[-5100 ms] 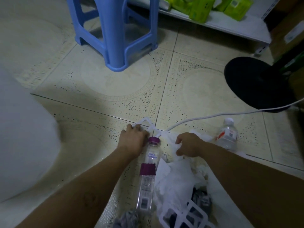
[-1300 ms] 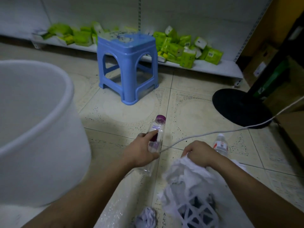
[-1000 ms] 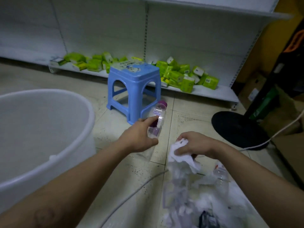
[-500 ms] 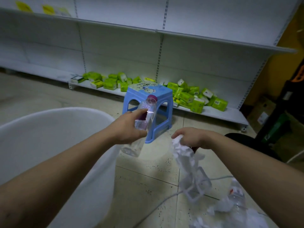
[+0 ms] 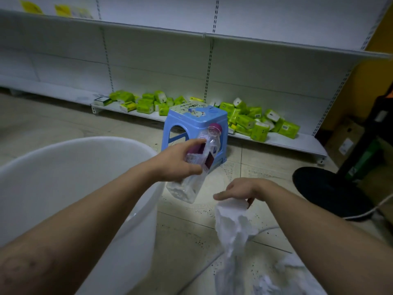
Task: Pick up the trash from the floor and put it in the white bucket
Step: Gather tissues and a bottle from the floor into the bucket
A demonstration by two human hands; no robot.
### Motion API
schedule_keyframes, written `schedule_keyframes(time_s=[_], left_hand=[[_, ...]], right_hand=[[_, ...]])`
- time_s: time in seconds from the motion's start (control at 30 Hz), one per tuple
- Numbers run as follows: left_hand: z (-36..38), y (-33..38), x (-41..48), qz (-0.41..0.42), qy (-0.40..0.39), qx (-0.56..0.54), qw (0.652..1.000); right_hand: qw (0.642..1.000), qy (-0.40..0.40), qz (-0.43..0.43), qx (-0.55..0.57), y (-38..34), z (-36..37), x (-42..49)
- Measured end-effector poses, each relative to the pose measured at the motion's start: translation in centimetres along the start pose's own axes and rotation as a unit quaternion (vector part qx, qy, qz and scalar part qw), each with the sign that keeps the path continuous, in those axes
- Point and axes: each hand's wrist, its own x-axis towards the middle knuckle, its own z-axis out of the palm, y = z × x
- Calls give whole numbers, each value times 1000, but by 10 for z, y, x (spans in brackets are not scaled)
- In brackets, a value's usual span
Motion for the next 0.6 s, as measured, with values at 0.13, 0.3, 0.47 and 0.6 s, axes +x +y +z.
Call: schedule_keyframes(time_s=[0.13,0.3,0.47,0.6], left_hand=[[11,-7,-2,-5,-29,30,999],[16,-8,0,-18,-29,50,998],[19,-5,2,-15,-21,70,997],[3,-6,-1,-36,27,64,997]], right_hand=[[998,32,4,45,13,-2,4],[989,95,-72,89,22,-13,-1],[962,131,-105,214,24,-16,4],[934,154,-155,283,6,-23,3]])
